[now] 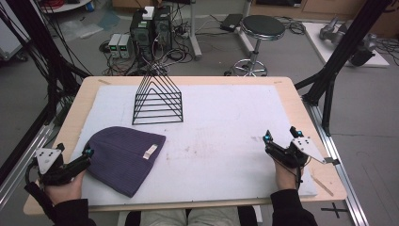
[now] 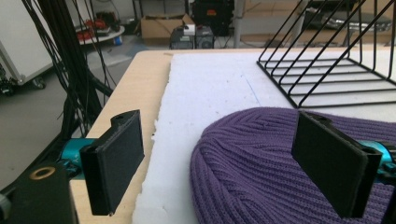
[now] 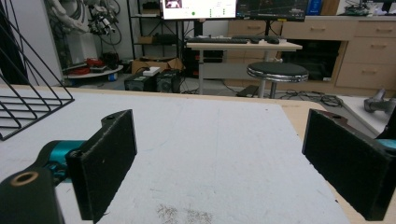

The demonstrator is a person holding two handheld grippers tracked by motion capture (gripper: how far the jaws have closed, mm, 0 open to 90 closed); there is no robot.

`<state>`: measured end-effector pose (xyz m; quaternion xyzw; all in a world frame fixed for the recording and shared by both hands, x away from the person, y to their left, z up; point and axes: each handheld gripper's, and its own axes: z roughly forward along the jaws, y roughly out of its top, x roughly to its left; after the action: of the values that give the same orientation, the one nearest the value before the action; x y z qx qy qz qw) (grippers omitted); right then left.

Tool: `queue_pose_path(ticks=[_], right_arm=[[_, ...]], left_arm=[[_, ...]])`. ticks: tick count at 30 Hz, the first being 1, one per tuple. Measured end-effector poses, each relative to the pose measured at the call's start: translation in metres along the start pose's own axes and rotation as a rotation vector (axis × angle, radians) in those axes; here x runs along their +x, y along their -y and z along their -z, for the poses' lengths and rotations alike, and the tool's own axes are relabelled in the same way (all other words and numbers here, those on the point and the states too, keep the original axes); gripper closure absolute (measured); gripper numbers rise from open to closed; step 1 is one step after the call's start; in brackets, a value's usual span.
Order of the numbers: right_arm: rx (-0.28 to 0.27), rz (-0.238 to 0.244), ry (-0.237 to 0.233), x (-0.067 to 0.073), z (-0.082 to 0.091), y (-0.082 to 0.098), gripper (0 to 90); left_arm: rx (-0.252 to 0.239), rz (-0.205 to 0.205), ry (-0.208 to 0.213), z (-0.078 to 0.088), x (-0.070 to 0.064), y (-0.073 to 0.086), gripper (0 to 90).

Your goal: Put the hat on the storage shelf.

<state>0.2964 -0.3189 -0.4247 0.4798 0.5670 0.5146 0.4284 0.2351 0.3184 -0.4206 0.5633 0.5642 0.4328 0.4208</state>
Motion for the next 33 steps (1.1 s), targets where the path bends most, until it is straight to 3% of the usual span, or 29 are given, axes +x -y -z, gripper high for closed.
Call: queue_pose_path(ticks=[13, 18, 22, 25, 33], right_arm=[[0.006, 0.003, -0.004, 0.001, -0.001, 0.0, 9.2], [0.008, 0.001, -0.006, 0.001, -0.001, 0.001, 9.2], [0.008, 0.001, -0.005, 0.001, -0.001, 0.0, 9.2], [0.011, 0.003, -0.01, 0.001, -0.001, 0.001, 9.2], [0.013, 0.0, -0.009, 0.0, -0.001, 0.001, 9.2]], left_arm=[[0.18, -0.041, -0.05, -0.009, -0.007, -0.014, 17.4], [0.283, -0.019, -0.037, -0.015, -0.007, -0.02, 17.7], [0.377, -0.004, -0.033, -0.024, -0.006, -0.016, 17.7], [0.407, 0.006, -0.018, -0.029, -0.005, -0.013, 18.1], [0.483, 0.029, -0.042, -0.041, -0.004, -0.009, 18.1]])
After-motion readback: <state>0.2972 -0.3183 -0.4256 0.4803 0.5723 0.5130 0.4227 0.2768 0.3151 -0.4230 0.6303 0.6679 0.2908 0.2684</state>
